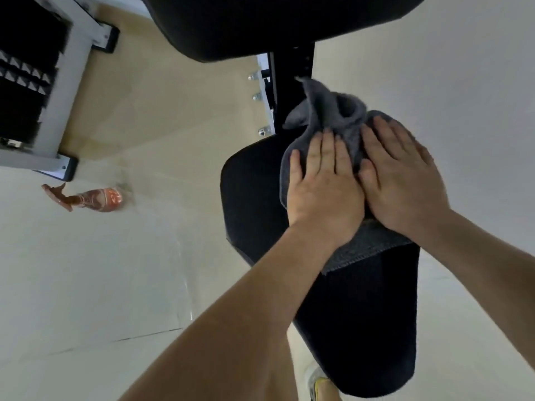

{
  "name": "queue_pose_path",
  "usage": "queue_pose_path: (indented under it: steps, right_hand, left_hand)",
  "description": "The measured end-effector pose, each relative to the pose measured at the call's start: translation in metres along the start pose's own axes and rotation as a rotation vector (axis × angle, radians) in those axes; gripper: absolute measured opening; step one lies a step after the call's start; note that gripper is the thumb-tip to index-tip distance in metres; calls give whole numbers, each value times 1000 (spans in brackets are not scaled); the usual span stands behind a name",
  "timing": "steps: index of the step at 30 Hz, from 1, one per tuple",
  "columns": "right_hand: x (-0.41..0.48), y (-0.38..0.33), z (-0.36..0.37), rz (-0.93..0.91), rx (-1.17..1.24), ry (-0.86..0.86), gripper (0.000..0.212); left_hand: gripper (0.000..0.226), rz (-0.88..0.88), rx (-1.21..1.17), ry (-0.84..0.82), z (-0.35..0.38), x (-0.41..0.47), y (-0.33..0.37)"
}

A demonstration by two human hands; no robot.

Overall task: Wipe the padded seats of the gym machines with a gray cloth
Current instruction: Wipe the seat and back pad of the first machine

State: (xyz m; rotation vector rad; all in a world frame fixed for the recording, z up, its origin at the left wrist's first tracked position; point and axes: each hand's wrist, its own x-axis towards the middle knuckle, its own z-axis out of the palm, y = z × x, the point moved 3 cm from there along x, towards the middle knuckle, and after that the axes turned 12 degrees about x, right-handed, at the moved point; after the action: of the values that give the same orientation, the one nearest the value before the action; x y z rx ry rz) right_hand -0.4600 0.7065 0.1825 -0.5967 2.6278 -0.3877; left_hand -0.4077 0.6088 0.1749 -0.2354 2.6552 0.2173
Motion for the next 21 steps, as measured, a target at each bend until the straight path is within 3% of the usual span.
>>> queue_pose_path:
  steps: [2,5,8,11,15,19,21]
  right_hand:
    - [2,-1,1,105,16,-9,61]
    - [18,-39,18,173,13,12,64]
    - [35,-95,43,-2,30,-62,60]
    - [43,-115,48,-141,39,-83,55]
    - [48,-73,32,-234,16,-3,52]
    - [52,-3,4,-17,56,51,54]
    - [48,24,-2,177,233,29,52]
  left_hand:
    - [62,39,8,-2,1,4,-8]
    - [65,-84,31,70,2,-2,-60]
    - [65,-242,-46,132,9,-19,-107]
    - [63,-246,-246,166,12,-22,-126]
    - [63,-150,-19,207,-2,2,-99]
    - [55,80,54,160,-10,48,-34]
    - [54,185,61,142,-14,68,-8]
